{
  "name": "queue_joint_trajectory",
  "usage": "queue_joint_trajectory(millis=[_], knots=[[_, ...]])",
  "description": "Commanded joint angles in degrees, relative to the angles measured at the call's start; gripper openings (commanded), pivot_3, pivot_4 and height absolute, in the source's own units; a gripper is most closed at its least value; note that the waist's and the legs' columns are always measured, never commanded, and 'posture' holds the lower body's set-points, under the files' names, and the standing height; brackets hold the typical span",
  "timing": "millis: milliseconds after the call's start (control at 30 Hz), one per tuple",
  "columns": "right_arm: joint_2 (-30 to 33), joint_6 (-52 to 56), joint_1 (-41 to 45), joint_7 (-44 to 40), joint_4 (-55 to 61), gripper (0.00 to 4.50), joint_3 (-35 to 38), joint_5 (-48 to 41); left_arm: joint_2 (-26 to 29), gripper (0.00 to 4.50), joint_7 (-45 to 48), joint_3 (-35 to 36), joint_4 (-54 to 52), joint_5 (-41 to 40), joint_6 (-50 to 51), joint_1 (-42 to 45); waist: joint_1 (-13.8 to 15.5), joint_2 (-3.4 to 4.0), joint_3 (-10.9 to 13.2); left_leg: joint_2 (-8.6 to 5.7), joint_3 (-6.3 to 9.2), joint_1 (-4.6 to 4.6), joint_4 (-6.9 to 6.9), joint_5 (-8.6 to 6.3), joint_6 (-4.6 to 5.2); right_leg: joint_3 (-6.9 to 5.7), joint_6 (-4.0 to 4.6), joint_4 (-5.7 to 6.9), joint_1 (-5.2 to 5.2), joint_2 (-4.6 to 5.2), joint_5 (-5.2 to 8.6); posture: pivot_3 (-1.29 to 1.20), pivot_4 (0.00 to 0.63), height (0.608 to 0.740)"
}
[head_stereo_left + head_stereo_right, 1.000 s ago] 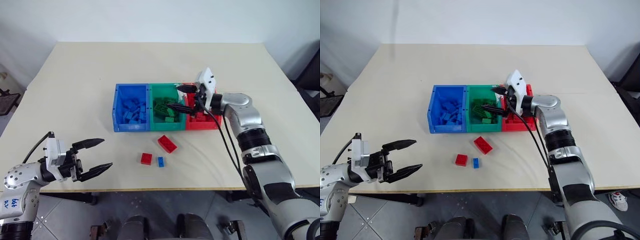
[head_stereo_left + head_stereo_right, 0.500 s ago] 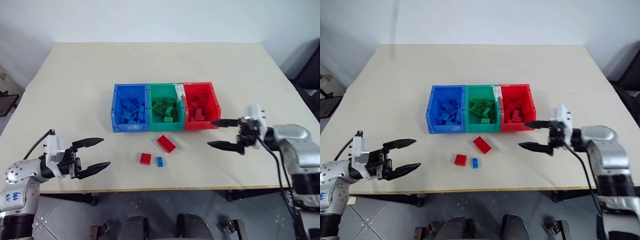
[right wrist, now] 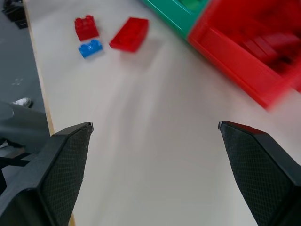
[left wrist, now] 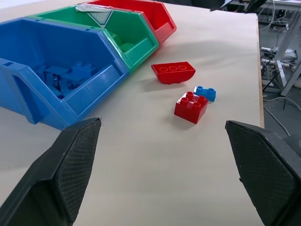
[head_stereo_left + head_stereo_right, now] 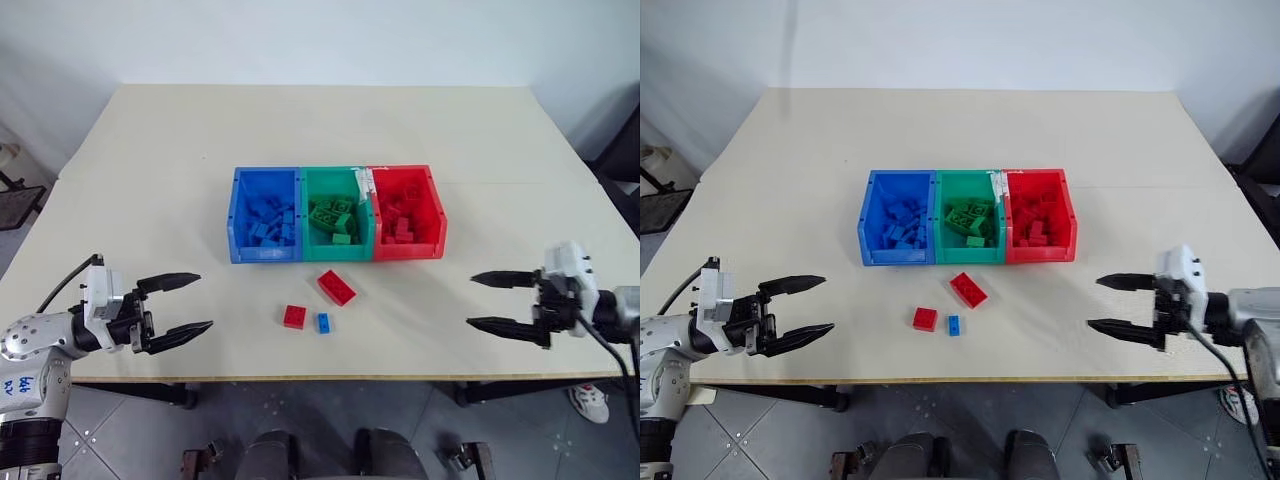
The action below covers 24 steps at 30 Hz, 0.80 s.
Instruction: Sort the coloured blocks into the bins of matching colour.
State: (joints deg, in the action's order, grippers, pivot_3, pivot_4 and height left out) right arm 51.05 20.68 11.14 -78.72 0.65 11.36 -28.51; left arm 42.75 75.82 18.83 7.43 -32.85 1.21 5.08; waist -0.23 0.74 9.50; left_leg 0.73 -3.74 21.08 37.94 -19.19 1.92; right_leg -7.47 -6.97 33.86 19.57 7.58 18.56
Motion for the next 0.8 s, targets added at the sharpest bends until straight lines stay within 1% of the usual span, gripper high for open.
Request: queue_joint_trajectory(millis=[33, 100, 200, 367, 600, 800], knots=[[-2.6, 3.6, 1.3, 4.4, 6.8, 4.47, -4.2, -0.5, -0.1, 4.5, -0.4, 0.4, -3.3, -0.6, 0.0, -1.0, 0.0, 0.0, 0.0, -0.01, 0.0, 0.0, 0.0, 0.0, 0.0, 0.01, 0.0, 0.0, 0.0, 0.01, 0.0, 0.0, 0.15, 0.74], [-5.5, 5.8, 3.2, 8.8, 8.0, 4.47, -8.9, 2.3, -0.3, 4.5, -1.0, 0.6, -5.0, -1.0, 0.4, -2.2, 0.0, 0.0, 0.0, -0.02, 0.01, 0.03, 0.01, 0.0, 0.0, 0.02, 0.0, -0.02, 0.01, 0.04, 0.0, 0.0, 0.15, 0.74], [-8.4, 6.2, 5.4, 12.9, 7.6, 4.47, -13.2, 5.7, -0.5, 4.5, -1.9, 0.9, -6.7, -1.2, 1.0, -3.2, 0.1, 0.0, 0.0, -0.04, 0.05, 0.05, 0.02, 0.0, 0.0, 0.02, 0.0, -0.01, 0.02, 0.07, 0.0, 0.0, 0.15, 0.74], [-18.1, 3.6, 10.8, 19.9, 2.9, 4.47, -20.0, 10.9, -0.4, 4.5, -2.8, 2.7, -11.1, -2.8, 2.4, -7.6, -0.3, -0.01, 0.0, -0.03, 0.09, 0.04, 0.0, -0.01, -0.02, 0.01, 0.0, 0.01, 0.04, 0.04, 0.0, 0.0, 0.15, 0.74], [-24.6, 1.5, 14.5, 23.5, -2.9, 4.47, -23.7, 14.7, 0.6, 4.5, -2.4, 6.7, -12.0, -3.9, 3.0, -12.0, -0.5, -0.02, 0.0, -0.05, 0.12, 0.06, -0.01, 0.0, -0.02, -0.01, 0.01, 0.1, 0.06, 0.01, 0.0, 0.0, 0.15, 0.74], [-28.8, -0.3, 18.3, 25.6, -9.1, 4.47, -25.2, 17.4, 0.5, 4.5, -2.6, 7.9, -12.1, -3.9, 2.8, -12.5, -1.0, -0.02, 0.0, -0.04, 0.12, 0.04, -0.01, 0.0, -0.03, -0.01, 0.01, 0.18, 0.08, 0.0, 0.0, 0.0, 0.15, 0.74]])
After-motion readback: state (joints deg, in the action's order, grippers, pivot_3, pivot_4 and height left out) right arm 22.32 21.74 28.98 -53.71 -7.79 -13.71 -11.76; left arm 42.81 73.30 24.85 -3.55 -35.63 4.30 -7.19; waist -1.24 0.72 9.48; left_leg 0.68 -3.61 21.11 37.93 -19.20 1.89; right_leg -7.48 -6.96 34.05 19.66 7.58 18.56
